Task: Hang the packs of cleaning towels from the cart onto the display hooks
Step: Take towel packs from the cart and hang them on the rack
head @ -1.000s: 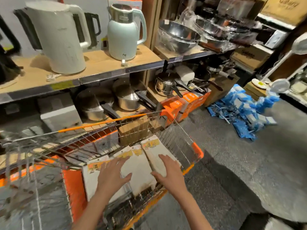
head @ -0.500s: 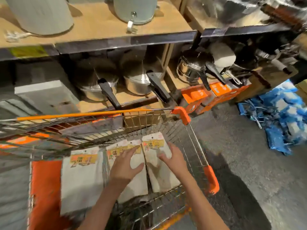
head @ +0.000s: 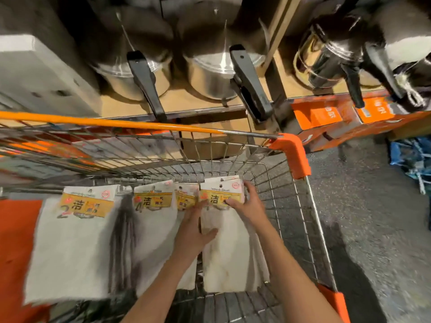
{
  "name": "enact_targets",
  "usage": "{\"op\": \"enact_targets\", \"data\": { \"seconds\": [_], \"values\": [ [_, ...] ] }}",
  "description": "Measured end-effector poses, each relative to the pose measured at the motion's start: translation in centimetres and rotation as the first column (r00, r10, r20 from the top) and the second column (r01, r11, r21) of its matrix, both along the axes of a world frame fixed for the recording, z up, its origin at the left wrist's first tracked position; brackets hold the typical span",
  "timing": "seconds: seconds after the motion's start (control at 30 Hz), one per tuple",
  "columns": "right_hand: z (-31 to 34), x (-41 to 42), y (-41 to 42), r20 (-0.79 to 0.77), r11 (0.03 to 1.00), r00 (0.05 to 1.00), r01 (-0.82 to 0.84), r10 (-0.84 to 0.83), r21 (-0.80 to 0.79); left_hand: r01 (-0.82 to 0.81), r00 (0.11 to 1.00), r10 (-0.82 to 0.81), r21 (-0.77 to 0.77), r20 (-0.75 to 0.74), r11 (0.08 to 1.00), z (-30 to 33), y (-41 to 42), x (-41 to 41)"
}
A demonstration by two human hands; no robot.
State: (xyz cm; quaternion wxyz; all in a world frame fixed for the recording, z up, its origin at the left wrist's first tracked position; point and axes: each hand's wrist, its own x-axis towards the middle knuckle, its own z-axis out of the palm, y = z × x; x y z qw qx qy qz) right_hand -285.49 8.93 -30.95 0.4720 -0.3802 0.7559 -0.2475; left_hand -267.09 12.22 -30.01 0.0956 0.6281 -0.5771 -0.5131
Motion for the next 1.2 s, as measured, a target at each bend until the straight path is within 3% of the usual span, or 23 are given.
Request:
{"op": "enact_targets", "data": {
  "seconds": [0.3,0.47,0.73,0.87,1.2],
  "values": [
    [-3.1,0.4,-0.7,0.065,0.999,0.997,0.038,-0.039,0.01,-0.083,0.993,0.084,-0.017,0.079,0.996,-2.3,-1.2,-2.5],
    [-3.0,0.4,-0.5,0.088,0.998,0.995,0.049,-0.051,0.026,-0.212,0.976,0.212,0.0,-0.052,0.977,-2.1,-0.8,-3.3],
    [-2.9,0.7,0.0,0.204,0.985,0.964,0.171,-0.172,0.023,-0.283,0.936,0.288,0.053,-0.201,0.958,-2.4,-0.6,-3.6],
    [-2.5,1.2,0.4,0.19,0.984,0.966,0.18,-0.175,-0.01,-0.305,0.89,0.329,0.124,-0.317,0.944,-2.8,-0.3,-3.8],
    [-1.3,1.3,0.7,0.182,0.991,0.977,0.121,-0.11,-0.051,-0.311,0.844,0.37,0.207,-0.389,0.928,-3.6,0.0,-3.2]
  ]
}}
